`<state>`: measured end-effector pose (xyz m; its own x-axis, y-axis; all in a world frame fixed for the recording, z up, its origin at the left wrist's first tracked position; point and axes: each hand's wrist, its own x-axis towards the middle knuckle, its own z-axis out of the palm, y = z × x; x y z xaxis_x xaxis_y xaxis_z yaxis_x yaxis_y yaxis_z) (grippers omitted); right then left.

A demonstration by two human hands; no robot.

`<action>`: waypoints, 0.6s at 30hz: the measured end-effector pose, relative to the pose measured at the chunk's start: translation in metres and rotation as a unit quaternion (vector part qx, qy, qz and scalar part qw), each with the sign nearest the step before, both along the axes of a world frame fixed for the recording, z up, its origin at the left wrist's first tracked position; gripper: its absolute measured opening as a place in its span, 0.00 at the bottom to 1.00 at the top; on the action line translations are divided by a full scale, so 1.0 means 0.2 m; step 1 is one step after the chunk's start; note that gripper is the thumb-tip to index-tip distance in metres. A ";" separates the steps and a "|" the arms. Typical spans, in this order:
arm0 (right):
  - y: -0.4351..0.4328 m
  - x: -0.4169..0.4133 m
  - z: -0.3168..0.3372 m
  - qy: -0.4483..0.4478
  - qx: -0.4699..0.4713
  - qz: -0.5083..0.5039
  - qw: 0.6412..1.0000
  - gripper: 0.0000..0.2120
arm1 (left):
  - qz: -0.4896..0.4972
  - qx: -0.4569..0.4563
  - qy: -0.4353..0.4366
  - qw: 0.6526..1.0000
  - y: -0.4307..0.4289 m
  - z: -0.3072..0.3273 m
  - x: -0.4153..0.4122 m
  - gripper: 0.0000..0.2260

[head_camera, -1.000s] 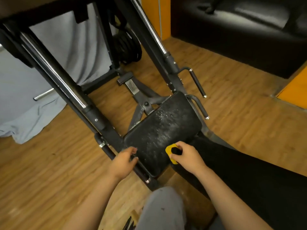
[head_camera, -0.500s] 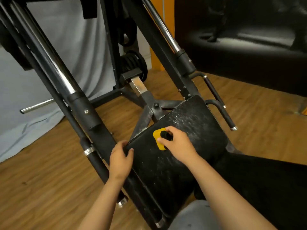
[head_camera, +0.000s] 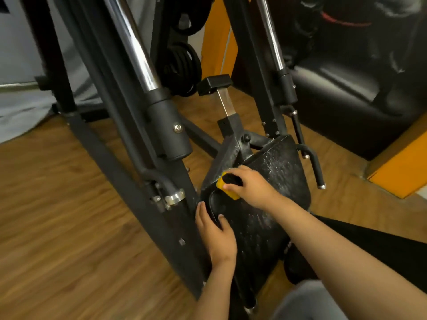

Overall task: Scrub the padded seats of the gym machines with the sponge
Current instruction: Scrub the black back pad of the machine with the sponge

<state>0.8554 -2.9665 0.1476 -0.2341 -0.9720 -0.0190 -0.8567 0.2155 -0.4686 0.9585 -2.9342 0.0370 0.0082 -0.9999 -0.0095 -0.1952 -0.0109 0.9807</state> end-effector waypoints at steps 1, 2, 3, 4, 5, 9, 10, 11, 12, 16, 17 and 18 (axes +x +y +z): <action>-0.04 0.00 0.01 0.007 0.008 -0.012 1.000 0.18 | 0.002 0.005 0.016 1.000 -0.01 -0.01 0.00 0.24; -0.08 0.00 0.01 0.009 0.009 -0.027 1.000 0.16 | 0.004 0.011 0.029 0.999 -0.02 -0.01 0.00 0.23; -0.12 0.00 0.01 0.008 0.013 -0.041 0.999 0.15 | 0.006 0.019 0.038 0.999 -0.02 -0.02 0.00 0.23; -0.15 0.00 0.01 0.006 0.019 -0.045 0.999 0.15 | 0.005 0.026 0.047 0.999 -0.02 -0.02 0.00 0.22; -0.17 0.01 0.00 0.006 0.028 -0.036 0.999 0.14 | 0.002 0.036 0.059 0.998 -0.02 -0.02 0.01 0.22; -0.24 0.10 -0.06 0.036 0.069 0.076 0.994 0.10 | 0.010 0.066 0.111 0.992 -0.03 -0.02 0.00 0.20; -0.26 0.11 -0.08 0.057 0.082 0.100 0.990 0.09 | 0.011 0.076 0.122 0.989 -0.03 -0.02 0.00 0.20; -0.29 0.10 -0.09 0.078 0.092 0.109 0.987 0.08 | 0.011 0.086 0.133 0.987 -0.03 -0.02 -0.01 0.20; -0.33 0.09 -0.10 0.092 0.099 0.108 0.985 0.07 | 0.011 0.092 0.142 0.985 -0.02 -0.02 -0.01 0.20; -0.42 0.01 -0.14 0.135 0.108 0.050 0.984 0.11 | 0.020 0.098 0.155 0.983 -0.03 -0.02 -0.01 0.20; -0.42 0.02 -0.13 0.127 0.113 0.053 0.984 0.11 | 0.022 0.102 0.159 0.982 -0.03 -0.03 -0.01 0.20; -0.41 0.04 -0.13 0.107 0.120 0.066 0.985 0.10 | 0.023 0.107 0.165 0.980 -0.03 -0.02 -0.01 0.20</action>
